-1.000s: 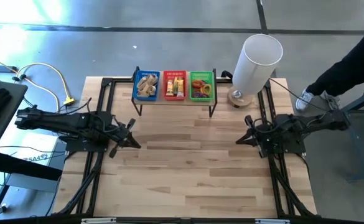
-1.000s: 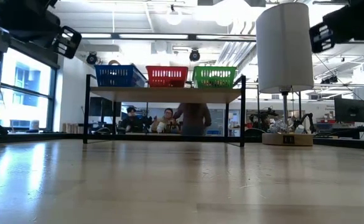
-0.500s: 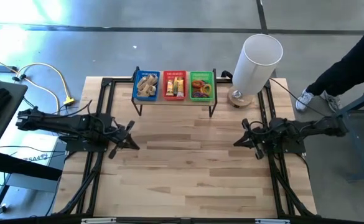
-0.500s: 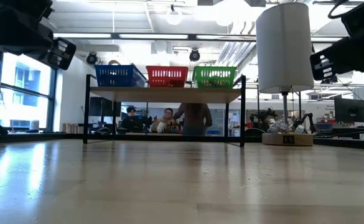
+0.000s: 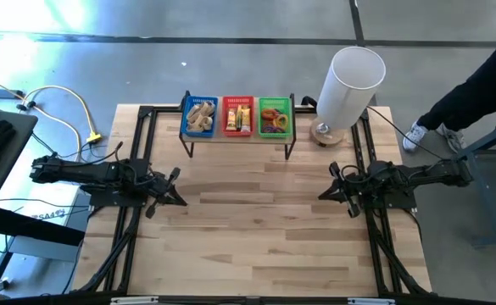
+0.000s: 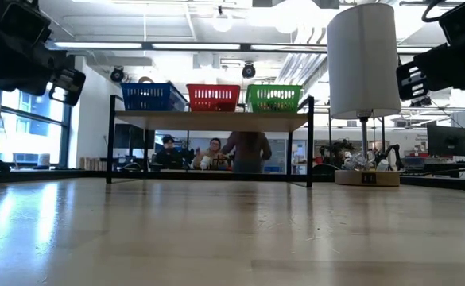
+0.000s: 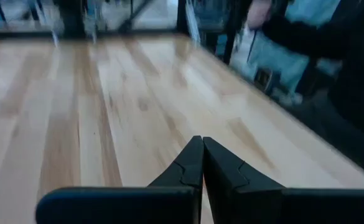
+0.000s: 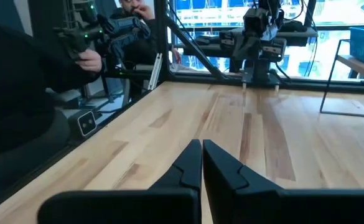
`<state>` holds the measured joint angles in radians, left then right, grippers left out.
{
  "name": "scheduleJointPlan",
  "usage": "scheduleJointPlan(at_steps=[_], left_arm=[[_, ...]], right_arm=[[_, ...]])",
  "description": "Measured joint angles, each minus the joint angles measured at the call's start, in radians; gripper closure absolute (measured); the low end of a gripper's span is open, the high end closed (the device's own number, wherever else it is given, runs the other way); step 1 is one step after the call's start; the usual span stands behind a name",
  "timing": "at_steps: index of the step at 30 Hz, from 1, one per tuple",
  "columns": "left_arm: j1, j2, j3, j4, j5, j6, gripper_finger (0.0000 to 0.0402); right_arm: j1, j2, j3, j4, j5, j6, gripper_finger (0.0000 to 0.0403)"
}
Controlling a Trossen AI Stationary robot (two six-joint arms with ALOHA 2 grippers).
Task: Pick & Place Office Desk Supplies
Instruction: Return to Home Position
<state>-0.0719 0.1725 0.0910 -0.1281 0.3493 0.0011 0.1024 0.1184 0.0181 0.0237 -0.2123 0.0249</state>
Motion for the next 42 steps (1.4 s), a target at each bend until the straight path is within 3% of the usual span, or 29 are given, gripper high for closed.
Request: scheduleJointPlan(at_steps=[6, 23, 34, 42], left_arm=[[0.000, -0.066, -0.029, 0.051, 0.016, -0.024, 0.0400], [0.000, -0.082, -0.035, 0.086, 0.033, -0.001, 0.0400], [0.000, -0.082, -0.082, 0.142, -0.311, -0.084, 0.0400], [-0.001, -0.081, -0.083, 0.133, -0.325, -0.079, 0.0400]], right_arm=[[0.000, 0.005, -0.001, -0.005, 0.034, -0.021, 0.0401], [0.000, 0.005, -0.002, -0.011, 0.055, 0.007, 0.0401], [0.000, 0.005, -0.002, -0.021, 0.115, 0.004, 0.0401], [0.000, 0.005, -0.003, -0.034, 0.188, -0.001, 0.0401]])
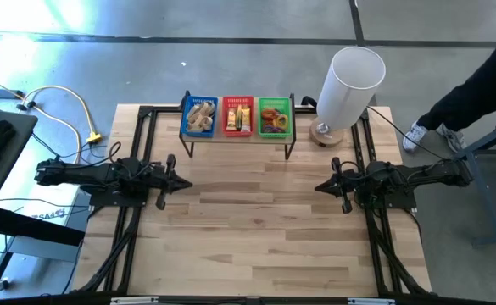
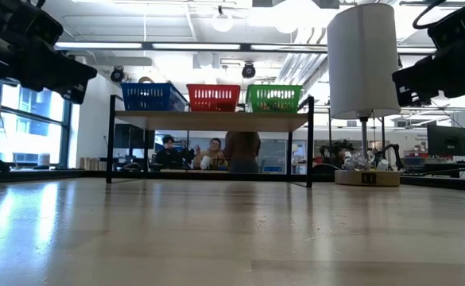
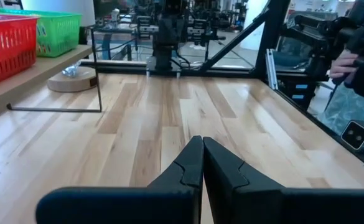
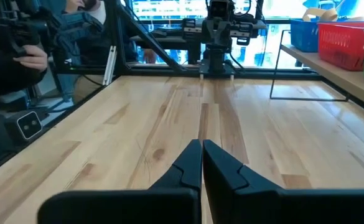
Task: Pick & Place Office Desk Supplies
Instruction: Return to Home Position
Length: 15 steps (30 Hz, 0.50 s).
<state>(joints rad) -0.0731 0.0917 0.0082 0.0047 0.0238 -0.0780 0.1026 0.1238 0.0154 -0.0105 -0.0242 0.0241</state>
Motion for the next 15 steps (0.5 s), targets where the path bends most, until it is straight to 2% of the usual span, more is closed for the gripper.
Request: scheduleJointPlan(at_steps=[15], left_arm=[[0.000, 0.002, 0.000, 0.003, 0.000, 0.003, 0.0399]], right_arm=[[0.000, 0.000, 0.000, 0.000, 0.000, 0.006, 0.0401]])
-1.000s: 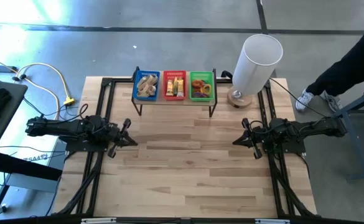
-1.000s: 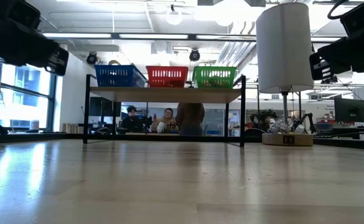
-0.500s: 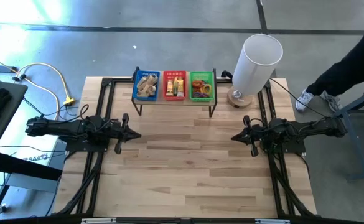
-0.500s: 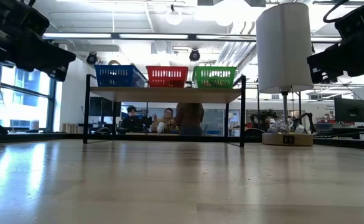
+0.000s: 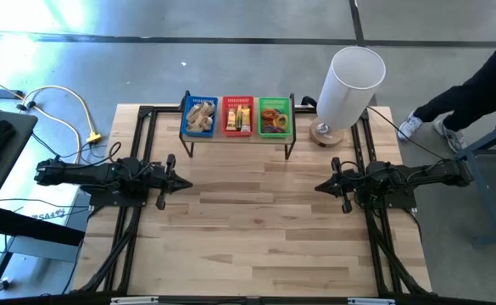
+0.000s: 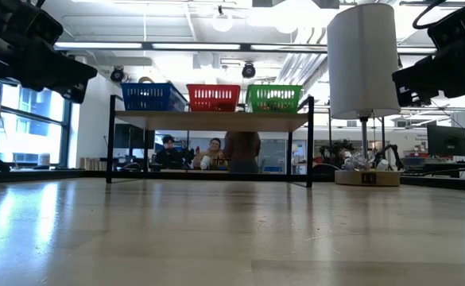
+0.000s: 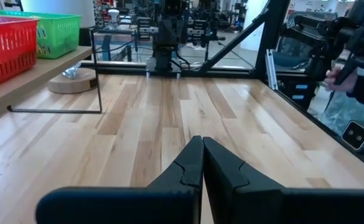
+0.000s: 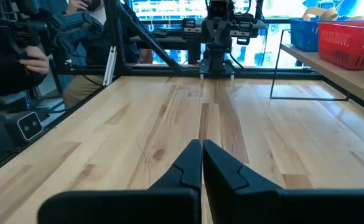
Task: Pick & Place Office Desk Supplies
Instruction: Return to Home Position
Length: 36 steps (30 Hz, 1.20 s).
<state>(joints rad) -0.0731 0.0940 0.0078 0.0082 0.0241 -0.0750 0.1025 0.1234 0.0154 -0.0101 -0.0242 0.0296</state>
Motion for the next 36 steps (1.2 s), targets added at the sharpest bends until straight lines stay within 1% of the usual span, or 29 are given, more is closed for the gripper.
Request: scheduleJointPlan(at_steps=[6, 36], left_arm=[[0.000, 0.000, 0.000, 0.000, -0.001, 0.056, 0.0399], [0.000, 0.000, 0.000, 0.002, -0.003, 0.048, 0.0399]], right_arm=[[0.000, 0.000, 0.000, 0.000, 0.000, 0.003, 0.0401], [0.000, 0.000, 0.000, 0.000, -0.001, 0.000, 0.0401]])
